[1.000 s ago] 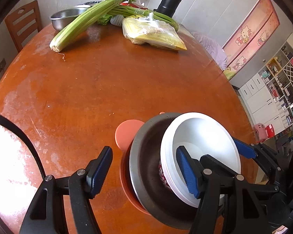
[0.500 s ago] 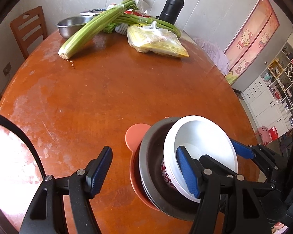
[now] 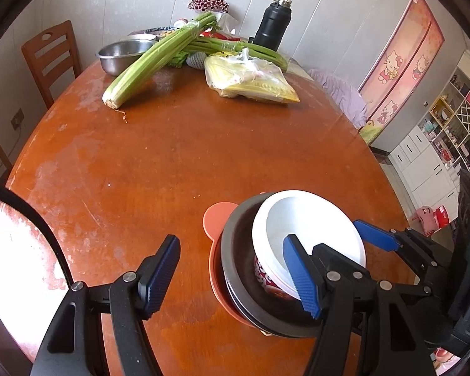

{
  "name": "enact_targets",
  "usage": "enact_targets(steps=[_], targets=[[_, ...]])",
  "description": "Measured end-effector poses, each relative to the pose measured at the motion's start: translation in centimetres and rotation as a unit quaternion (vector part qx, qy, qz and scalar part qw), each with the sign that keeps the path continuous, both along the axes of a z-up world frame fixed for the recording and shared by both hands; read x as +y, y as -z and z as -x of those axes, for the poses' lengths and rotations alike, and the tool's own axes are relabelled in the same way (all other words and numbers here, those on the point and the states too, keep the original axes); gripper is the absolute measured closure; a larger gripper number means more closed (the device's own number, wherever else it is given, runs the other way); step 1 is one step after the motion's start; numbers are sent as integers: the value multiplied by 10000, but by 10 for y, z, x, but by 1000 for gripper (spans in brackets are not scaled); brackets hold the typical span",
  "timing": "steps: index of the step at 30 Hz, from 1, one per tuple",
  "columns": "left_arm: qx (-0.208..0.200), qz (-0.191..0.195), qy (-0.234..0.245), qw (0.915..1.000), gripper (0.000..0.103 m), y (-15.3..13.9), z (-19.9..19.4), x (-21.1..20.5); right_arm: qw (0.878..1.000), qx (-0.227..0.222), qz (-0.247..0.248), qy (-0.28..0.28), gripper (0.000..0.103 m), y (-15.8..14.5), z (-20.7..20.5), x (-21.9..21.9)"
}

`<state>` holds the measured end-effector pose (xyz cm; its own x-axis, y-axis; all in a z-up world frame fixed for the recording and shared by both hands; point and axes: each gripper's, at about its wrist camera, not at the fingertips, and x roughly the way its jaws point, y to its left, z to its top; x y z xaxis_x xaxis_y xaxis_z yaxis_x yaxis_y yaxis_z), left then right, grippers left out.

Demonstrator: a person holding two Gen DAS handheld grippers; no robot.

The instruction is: Organize plates and bowls

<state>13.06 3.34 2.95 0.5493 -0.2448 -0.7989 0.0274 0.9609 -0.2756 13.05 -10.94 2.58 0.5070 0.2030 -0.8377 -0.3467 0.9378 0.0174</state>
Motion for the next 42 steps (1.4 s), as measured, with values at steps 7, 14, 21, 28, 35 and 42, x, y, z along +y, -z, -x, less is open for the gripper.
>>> enact_targets(steps=[7, 14, 21, 28, 35, 42], targets=[[-49, -63, -41, 10000, 35, -5, 7, -1, 9999, -73, -72, -14, 36, -5, 5, -1], [-152, -136, -105, 9997, 35, -13, 15, -3, 9995, -282, -128, 16, 36, -17, 14, -7], [-324, -284, -123, 9990, 34, -25, 31, -11, 9980, -602, -211, 33, 36, -37, 36, -13], [-468, -475, -161, 9976, 31, -29, 59, -16, 9966, -746, -317, 118, 36, -40, 65, -27], [-387, -603, -173, 9973, 30, -16, 86, -22, 9963, -749, -344, 237, 36, -28, 95, -39], [-377, -623, -156, 9972, 28, -3, 109, -31, 9954, -848, -220, 391, 36, -17, 115, -43]])
